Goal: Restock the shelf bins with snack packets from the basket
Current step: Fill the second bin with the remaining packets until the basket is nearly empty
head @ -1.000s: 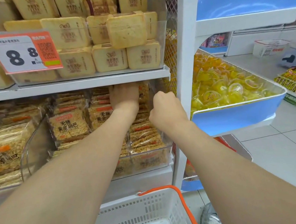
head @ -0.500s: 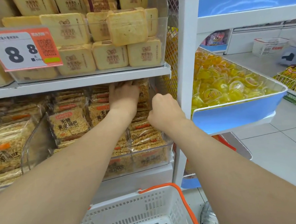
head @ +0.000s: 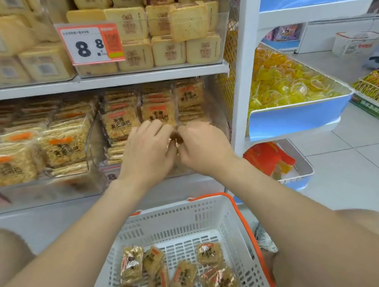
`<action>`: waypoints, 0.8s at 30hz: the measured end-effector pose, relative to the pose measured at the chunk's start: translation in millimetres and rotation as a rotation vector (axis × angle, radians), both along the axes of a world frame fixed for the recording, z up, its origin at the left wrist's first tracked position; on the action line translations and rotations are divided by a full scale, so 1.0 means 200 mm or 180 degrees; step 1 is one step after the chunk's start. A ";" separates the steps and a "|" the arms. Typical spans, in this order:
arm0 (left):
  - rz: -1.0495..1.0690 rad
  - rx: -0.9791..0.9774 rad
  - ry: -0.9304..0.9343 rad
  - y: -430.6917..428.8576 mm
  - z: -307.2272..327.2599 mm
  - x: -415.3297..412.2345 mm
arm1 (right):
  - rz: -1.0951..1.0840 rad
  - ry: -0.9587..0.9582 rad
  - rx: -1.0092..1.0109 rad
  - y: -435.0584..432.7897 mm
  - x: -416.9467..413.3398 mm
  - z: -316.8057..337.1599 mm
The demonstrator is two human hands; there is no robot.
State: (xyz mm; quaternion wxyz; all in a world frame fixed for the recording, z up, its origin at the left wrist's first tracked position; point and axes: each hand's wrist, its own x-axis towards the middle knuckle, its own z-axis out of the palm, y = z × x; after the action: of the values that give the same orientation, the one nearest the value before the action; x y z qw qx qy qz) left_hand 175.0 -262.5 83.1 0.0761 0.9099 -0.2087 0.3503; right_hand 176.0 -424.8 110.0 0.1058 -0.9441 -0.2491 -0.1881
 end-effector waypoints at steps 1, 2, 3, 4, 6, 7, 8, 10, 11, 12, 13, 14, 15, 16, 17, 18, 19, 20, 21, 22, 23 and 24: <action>-0.0015 -0.0085 0.0184 0.03 -0.03 -0.07 | 0.0074 0.0092 -0.0168 0.03 -0.07 -0.02; -0.0037 -0.0189 0.0398 0.05 -0.06 -0.14 | 0.0100 0.0200 -0.0424 0.05 -0.12 -0.05; -0.0028 -0.0281 0.0653 0.08 -0.10 -0.22 | 0.0082 0.0358 -0.0667 0.07 -0.16 -0.08; 0.0026 -0.0357 0.0944 0.10 -0.15 -0.28 | 0.0045 0.0584 -0.0790 0.08 -0.19 -0.12; 0.0219 -0.0428 0.1636 0.13 -0.27 -0.40 | -0.0054 0.1240 -0.0825 0.11 -0.26 -0.23; 0.0316 -0.0447 0.1953 0.15 -0.34 -0.45 | -0.0117 0.1571 -0.0772 0.13 -0.29 -0.31; 0.0395 -0.0468 0.2197 0.16 -0.41 -0.50 | -0.0180 0.1869 -0.0687 0.16 -0.32 -0.39; 0.0557 -0.0506 0.2499 0.18 -0.55 -0.57 | -0.0270 0.2434 -0.0470 0.22 -0.41 -0.58; 0.0634 -0.0492 0.2609 0.19 -0.62 -0.61 | -0.0322 0.2675 -0.0351 0.25 -0.45 -0.67; 0.0698 -0.0456 0.2737 0.21 -0.70 -0.64 | -0.0398 0.2872 -0.0241 0.27 -0.50 -0.76; 0.0759 -0.0411 0.2868 0.22 -0.78 -0.68 | -0.0504 0.3008 -0.0150 0.29 -0.56 -0.85; 0.0820 -0.0336 0.3003 0.24 -0.85 -0.72 | -0.0627 0.3081 -0.0045 0.30 -0.61 -0.94; 0.0877 -0.0233 0.3131 0.26 -0.93 -0.76 | -0.0729 0.3147 0.0053 0.30 -0.67 -1.01; 0.0913 -0.0091 0.3276 0.27 -1.00 -0.80 | -0.0788 0.3232 0.0132 0.30 -0.72 -1.08; 0.0918 0.0088 0.3464 0.28 -1.06 -0.83 | -0.0806 0.3322 0.0173 0.30 -0.75 -1.14; 0.0897 0.0226 0.3699 0.28 -1.11 -0.85 | -0.0791 0.3415 0.0168 0.31 -0.77 -1.18; 0.0861 0.0355 0.4018 0.28 -1.17 -0.86 | -0.0760 0.3482 0.0151 0.31 -0.78 -1.20; 0.0812 0.0479 0.4355 0.28 -1.21 -0.88 | -0.0735 0.3513 0.0156 0.31 -0.77 -1.22; 0.0754 0.0598 0.4667 0.28 -1.25 -0.89 | -0.0719 0.3520 0.0190 0.32 -0.76 -1.23; 0.0674 0.0692 0.4910 0.29 -1.30 -0.90 | -0.0703 0.3521 0.0243 0.33 -0.74 -1.23; 0.0595 0.0762 0.5038 0.29 -1.34 -0.91 | -0.0681 0.3517 0.0294 0.34 -0.72 -1.24; 0.0513 0.0846 0.5090 0.29 -1.38 -0.91 | -0.0659 0.3507 0.0334 0.35 -0.70 -1.24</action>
State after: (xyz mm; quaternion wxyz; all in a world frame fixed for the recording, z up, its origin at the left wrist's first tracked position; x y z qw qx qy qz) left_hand -8.0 -203.7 -192.7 0.0680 0.8986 -0.0650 -0.4286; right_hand 35.5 -354.6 -137.4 0.2481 -0.9158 -0.0534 0.3112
